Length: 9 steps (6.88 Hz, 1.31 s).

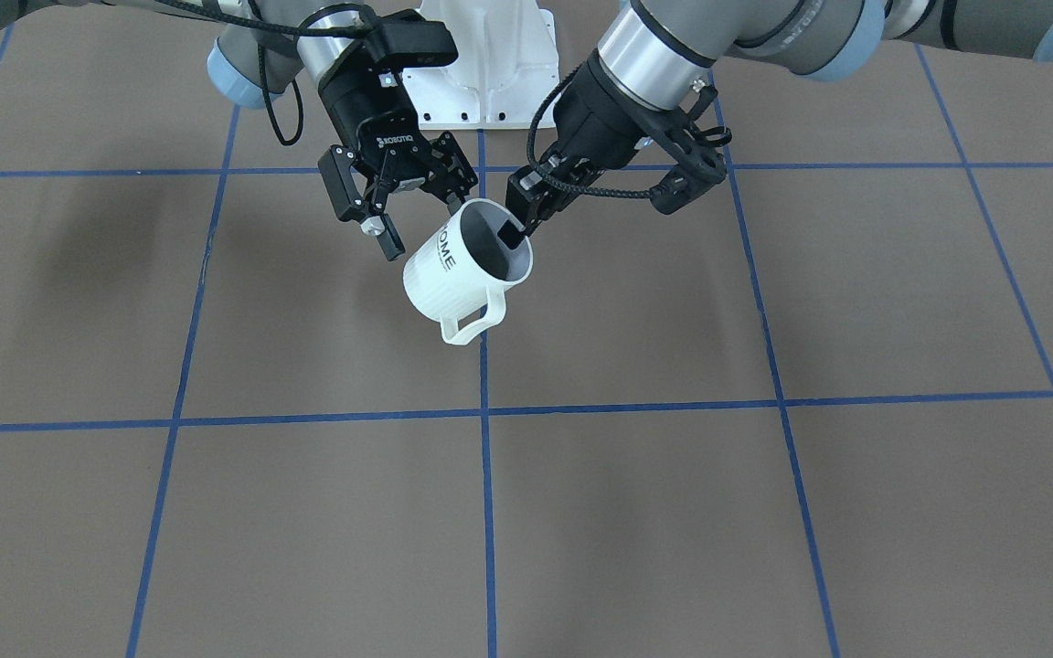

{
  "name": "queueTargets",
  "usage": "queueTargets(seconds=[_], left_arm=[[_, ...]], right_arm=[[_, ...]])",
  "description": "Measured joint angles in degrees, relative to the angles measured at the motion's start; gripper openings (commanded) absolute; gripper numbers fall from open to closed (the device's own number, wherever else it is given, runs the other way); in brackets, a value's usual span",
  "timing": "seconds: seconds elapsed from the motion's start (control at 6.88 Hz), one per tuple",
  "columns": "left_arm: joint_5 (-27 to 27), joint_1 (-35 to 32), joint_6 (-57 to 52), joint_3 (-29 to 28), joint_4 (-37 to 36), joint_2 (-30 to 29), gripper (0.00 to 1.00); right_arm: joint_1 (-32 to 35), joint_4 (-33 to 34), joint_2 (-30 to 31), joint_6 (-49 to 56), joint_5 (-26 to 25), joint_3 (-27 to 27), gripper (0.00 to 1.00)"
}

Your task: Left arm hands cup to right arm to dump lemon

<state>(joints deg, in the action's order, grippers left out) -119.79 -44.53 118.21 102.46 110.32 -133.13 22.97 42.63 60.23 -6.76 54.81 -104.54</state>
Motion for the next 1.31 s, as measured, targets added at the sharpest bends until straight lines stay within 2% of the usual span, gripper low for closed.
queueTargets(seconds=[1.02, 1.16, 1.31], left_arm=[[-0.09, 1.93, -0.08, 1.58, 0.07, -0.26, 0.00], [-0.10, 2.00, -0.09, 1.62, 0.06, -0.27, 0.00], [-0.09, 2.00, -0.09, 1.63, 0.07, -0.28, 0.00]], right_arm=[[-0.02, 0.00, 0.07, 0.51, -0.05, 0.46, 0.98], [-0.05, 0.00, 0.07, 0.52, -0.06, 0.47, 0.85], [-0.18, 0.02, 0.18, 0.54, -0.07, 0.50, 0.60]])
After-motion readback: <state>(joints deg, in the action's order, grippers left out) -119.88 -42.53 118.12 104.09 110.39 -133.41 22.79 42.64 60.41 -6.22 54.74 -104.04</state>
